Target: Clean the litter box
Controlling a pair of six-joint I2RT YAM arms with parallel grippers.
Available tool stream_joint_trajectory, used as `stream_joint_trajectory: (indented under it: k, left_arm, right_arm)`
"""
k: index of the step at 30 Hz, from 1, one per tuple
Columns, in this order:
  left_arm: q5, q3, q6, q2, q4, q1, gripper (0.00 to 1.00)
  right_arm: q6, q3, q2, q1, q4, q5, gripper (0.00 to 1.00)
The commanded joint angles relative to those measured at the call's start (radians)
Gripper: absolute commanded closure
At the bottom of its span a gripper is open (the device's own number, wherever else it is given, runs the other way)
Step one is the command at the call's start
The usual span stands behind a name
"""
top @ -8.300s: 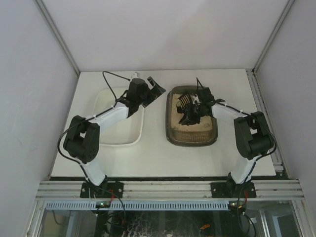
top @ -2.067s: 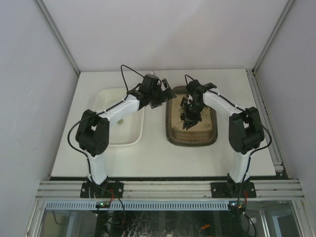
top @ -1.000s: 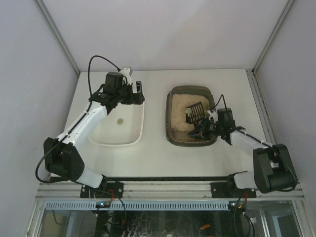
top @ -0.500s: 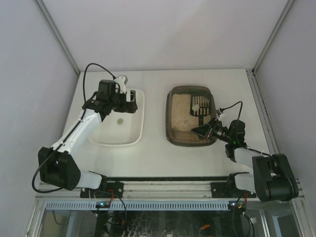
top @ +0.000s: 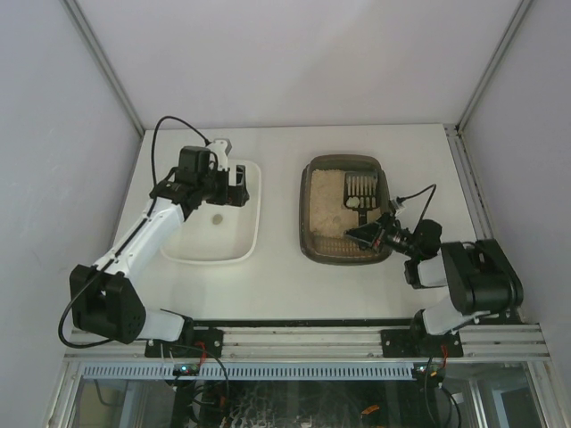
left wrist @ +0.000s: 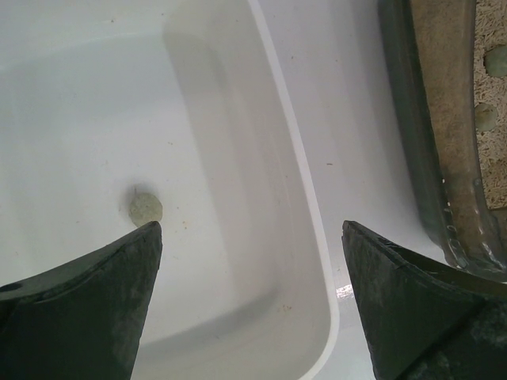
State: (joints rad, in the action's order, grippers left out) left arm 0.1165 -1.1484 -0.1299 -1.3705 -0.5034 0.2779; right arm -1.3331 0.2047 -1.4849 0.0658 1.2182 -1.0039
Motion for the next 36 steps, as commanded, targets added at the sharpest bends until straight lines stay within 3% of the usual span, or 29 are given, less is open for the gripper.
stream_joint_trajectory:
  k: [1,9,14,18,22,25,28,31,36]
  left_arm:
    - [0.022,0.03,0.004,0.019,0.03,-0.006,0.01]
    - [0.022,0.042,0.004,0.023,0.036,-0.005,0.02]
    - [0.029,0.041,0.003,0.021,0.036,-0.006,0.02]
    - [0.033,0.041,0.005,0.018,0.034,-0.005,0.02]
    - [0.028,0.036,0.006,0.017,0.033,-0.006,0.02]
    - [0.068,-0.009,0.062,0.013,-0.02,-0.017,0.02]
    - [0.298,-0.048,0.072,0.027,-0.036,-0.114,0.01]
    - [0.477,-0.133,0.105,-0.003,-0.116,-0.237,0.0]
    - [0.441,-0.143,0.151,0.026,-0.178,-0.348,0.0]
  right_arm:
    - [-0.17,0.059,-0.153,0.07,0.275,-0.013,1.0]
    - [-0.169,0.113,-0.155,0.151,0.218,-0.005,1.0]
    - [-0.202,0.054,-0.185,0.037,0.277,0.012,1.0]
    - [-0.19,0.082,-0.197,0.109,0.243,-0.02,1.0]
    - [-0.215,0.057,-0.208,0.036,0.278,-0.008,1.0]
    - [-0.2,0.096,-0.206,0.092,0.228,-0.024,1.0]
    - [-0.131,0.143,-0.152,0.176,0.051,-0.011,1.0]
    - [0.006,0.216,-0.054,0.229,-0.232,0.02,1.0]
    - [0.342,0.464,0.056,0.36,-0.923,0.148,1.0]
